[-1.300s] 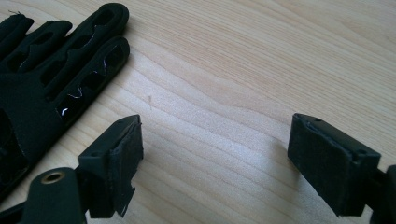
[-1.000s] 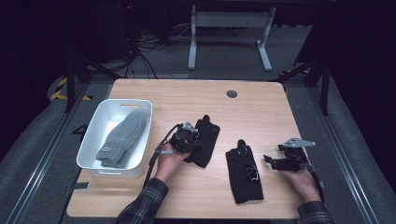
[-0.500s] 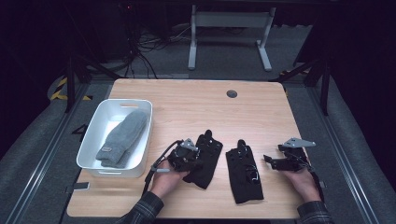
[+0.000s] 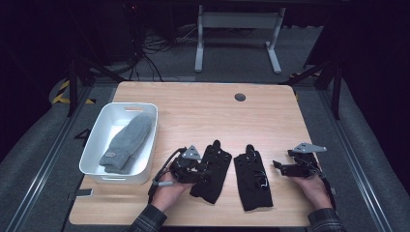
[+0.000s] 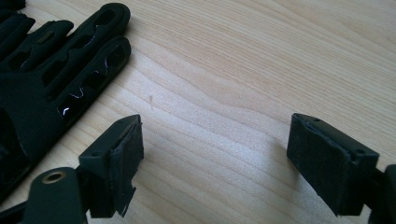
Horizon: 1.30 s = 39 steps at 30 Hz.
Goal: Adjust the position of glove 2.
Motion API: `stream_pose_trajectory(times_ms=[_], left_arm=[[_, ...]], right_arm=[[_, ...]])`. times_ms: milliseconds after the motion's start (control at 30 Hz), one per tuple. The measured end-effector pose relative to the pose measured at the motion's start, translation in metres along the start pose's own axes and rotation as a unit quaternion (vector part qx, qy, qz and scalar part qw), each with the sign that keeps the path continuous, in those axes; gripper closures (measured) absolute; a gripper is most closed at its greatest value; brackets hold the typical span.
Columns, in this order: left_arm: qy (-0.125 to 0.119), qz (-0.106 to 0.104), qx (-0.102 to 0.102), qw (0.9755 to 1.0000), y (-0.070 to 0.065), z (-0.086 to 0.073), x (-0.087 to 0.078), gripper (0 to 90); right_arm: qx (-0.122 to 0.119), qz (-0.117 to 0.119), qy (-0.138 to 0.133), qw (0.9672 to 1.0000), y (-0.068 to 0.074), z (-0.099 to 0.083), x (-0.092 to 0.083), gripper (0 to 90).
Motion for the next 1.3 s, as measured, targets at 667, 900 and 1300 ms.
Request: stream_pose_trajectory(times_ms=[667, 900, 1300], left_arm=[[0.025, 0.05, -0.045, 0.9974, 0.031, -0.009, 0.025, 59.8], [0.031, 0.053, -0.038, 0.9974, 0.027, -0.008, 0.027, 80.7], [-0.013, -0.002, -0.099, 0.995, 0.03, -0.005, 0.015, 87.2]], right_arm=[[-0.002, 0.002, 0.0, 1.0, 0.0, 0.0, 0.0, 19.3], [-0.003, 0.004, 0.0, 1.0, 0.0, 0.0, 0.0, 19.3], [-0.018, 0.07, -0.003, 0.9974, 0.015, 0.005, -0.019, 68.9]])
Point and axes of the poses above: each handheld gripper's, and its own axes: x roughly forward along the jaws, z roughly out of its top, y roughly to its left, the point moved 1 cm from there along x, roughly forward along the jaws, and after that the axes turned 1 degree about -y, right-handed, at the moved point
